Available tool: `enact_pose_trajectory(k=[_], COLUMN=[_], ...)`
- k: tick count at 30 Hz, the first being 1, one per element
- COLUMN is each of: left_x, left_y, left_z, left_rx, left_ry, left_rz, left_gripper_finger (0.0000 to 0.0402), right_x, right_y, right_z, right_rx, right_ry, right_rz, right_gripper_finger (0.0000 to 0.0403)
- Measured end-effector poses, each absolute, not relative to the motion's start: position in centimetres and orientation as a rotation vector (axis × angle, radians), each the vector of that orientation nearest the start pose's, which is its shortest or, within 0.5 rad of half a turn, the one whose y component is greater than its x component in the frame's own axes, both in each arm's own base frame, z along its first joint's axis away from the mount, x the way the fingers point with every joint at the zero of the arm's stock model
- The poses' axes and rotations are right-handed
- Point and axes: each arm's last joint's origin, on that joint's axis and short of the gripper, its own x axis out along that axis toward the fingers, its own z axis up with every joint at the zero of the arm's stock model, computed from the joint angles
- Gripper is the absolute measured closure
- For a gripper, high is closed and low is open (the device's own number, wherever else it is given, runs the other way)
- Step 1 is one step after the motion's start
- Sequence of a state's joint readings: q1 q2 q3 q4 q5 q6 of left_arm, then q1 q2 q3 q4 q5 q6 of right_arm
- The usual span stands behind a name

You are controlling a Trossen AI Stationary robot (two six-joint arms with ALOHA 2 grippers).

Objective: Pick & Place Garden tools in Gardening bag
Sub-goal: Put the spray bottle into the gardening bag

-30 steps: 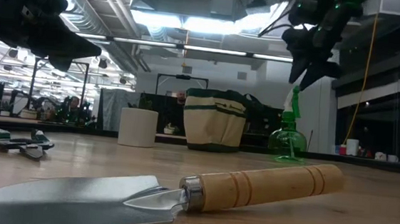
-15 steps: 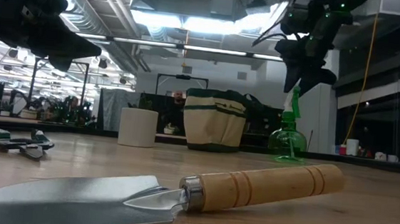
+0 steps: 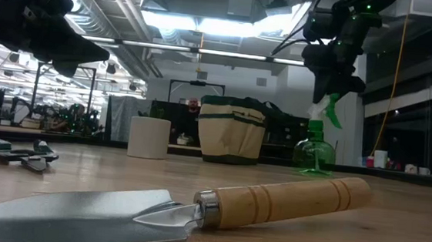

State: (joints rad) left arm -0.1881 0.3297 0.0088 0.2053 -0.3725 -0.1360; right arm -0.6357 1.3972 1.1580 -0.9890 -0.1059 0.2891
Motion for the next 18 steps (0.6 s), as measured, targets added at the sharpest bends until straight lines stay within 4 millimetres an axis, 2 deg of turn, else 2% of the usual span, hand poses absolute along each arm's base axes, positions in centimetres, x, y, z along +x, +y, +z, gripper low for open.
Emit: enact_pose_trajectory(k=[13, 18], left_x=[11.56, 11.56], left_y=[-1.13, -1.13], left_z=[15.76, 15.77], left_rx=[-0.103, -0.103], left_ry=[0.099, 0.098], left_rz=[0.191, 0.191], left_gripper_finger=[0.0398, 0.0398], right_x=[20.91, 20.89], right_y=[-15.03, -15.06], right_z=[27.21, 27.21], right_rx=[0.561, 0.513], right_ry=[1.151, 1.164], right_rz=[-0.55, -0.533], right_gripper_finger=[0.0213, 0.0234])
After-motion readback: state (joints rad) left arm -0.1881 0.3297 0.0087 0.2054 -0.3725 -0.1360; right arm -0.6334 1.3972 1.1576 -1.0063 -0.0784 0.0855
